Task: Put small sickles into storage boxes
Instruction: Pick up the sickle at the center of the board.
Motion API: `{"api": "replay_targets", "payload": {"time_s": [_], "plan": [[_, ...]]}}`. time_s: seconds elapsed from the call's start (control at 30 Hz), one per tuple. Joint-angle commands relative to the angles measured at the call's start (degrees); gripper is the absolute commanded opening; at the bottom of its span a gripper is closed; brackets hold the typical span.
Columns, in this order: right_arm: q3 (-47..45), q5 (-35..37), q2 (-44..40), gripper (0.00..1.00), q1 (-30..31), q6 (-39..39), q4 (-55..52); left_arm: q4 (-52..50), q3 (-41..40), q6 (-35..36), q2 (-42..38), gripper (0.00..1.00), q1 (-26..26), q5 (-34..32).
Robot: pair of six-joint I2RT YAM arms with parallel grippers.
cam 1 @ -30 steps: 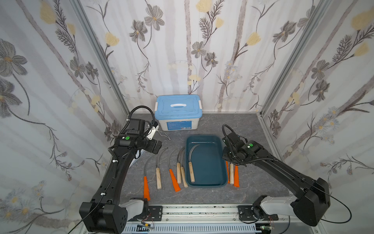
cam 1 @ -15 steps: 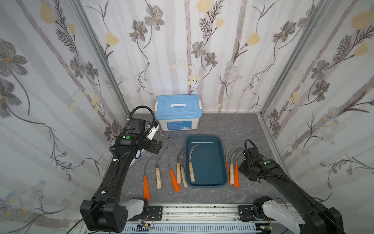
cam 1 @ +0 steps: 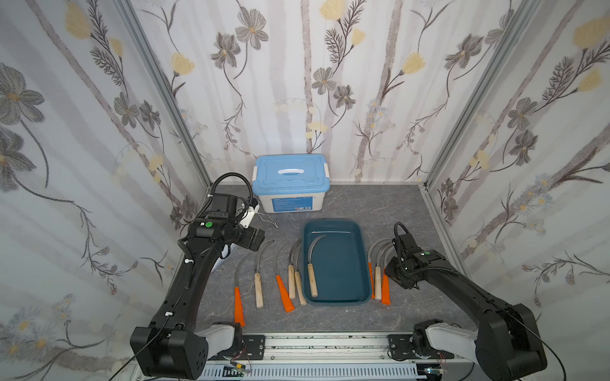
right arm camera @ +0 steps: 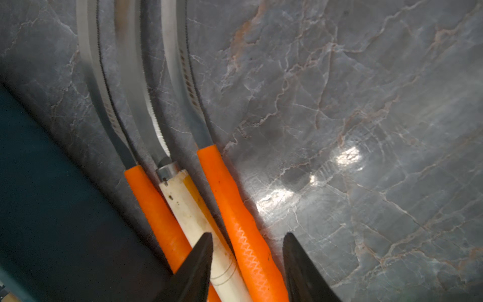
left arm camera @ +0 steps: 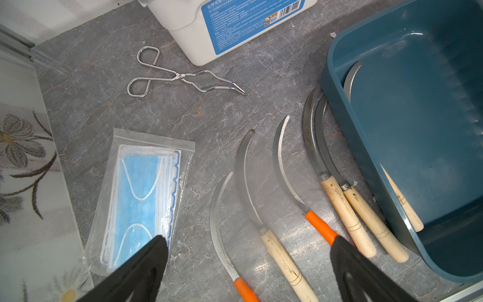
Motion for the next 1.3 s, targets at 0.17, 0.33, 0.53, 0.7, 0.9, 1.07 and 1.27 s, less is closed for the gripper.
{"api": "replay_targets", "payload": {"time_s": [0.17, 0.33, 0.53, 0.7, 0.9, 1.07, 1.27], "plan": [[1.8, 0.3, 5.9, 0.46, -0.1, -4.3, 2.7, 1.0, -0.9, 0.2, -0.9, 1.0, 0.0, -0.4], [1.8, 0.6, 7.5, 0.46, -0.1, -5.2, 3.3, 1.0, -1.0, 0.2, -1.1, 1.0, 0.0, -0.7], [2.9, 0.6, 10.0, 0.46, -0.1, -6.8, 3.4, 1.0, -1.3, 0.1, -1.4, 1.0, 0.0, -0.9], [2.9, 0.9, 11.4, 0.46, -0.1, -8.0, 3.4, 0.9, -1.5, -0.2, -1.4, 1.0, 0.1, -1.0], [5.3, 0.6, 12.1, 0.46, 0.0, -9.2, 3.6, 0.8, -2.0, -1.0, -1.6, 1.0, 0.0, -1.2], [5.9, 1.1, 14.5, 0.47, 0.0, -10.0, 2.9, 0.8, -2.4, -1.4, -2.0, 1.0, 0.0, -0.8], [5.8, 1.1, 14.5, 0.46, 0.0, -10.2, 2.7, 0.8, -2.4, -1.2, -2.0, 1.0, 0.0, -1.2]]}}
